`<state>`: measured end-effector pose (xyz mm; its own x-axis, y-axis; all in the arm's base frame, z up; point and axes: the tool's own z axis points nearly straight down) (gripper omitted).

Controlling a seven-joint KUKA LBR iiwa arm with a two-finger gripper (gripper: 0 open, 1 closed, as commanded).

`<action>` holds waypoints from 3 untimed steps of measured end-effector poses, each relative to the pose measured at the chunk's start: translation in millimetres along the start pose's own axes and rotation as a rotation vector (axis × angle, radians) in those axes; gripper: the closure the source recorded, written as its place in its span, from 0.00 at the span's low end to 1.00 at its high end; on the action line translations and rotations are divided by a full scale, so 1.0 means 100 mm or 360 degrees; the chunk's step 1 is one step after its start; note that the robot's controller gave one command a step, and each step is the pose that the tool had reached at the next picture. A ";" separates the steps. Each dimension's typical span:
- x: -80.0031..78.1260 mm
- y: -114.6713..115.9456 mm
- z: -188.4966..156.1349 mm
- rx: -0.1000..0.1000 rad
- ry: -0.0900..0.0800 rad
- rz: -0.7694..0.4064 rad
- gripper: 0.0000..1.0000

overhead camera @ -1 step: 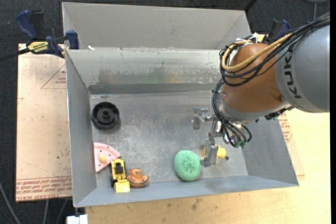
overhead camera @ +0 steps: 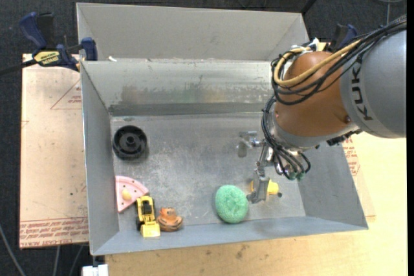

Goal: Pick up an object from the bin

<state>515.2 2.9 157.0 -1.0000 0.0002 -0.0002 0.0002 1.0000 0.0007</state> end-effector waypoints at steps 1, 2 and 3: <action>0.14 -0.04 0.46 0.0000 -0.0010 -0.0112 0.00; 0.24 -0.04 0.74 -0.0001 -0.0004 -0.0329 0.00; 0.16 -0.05 0.87 -0.0001 -0.0001 -0.0130 1.00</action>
Offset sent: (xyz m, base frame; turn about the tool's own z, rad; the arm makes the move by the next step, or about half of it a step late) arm -0.0271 -0.0044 -0.0797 -0.2204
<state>498.9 -1.9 69.6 -0.9967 -0.0817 -0.0010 -0.0817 0.9967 0.0012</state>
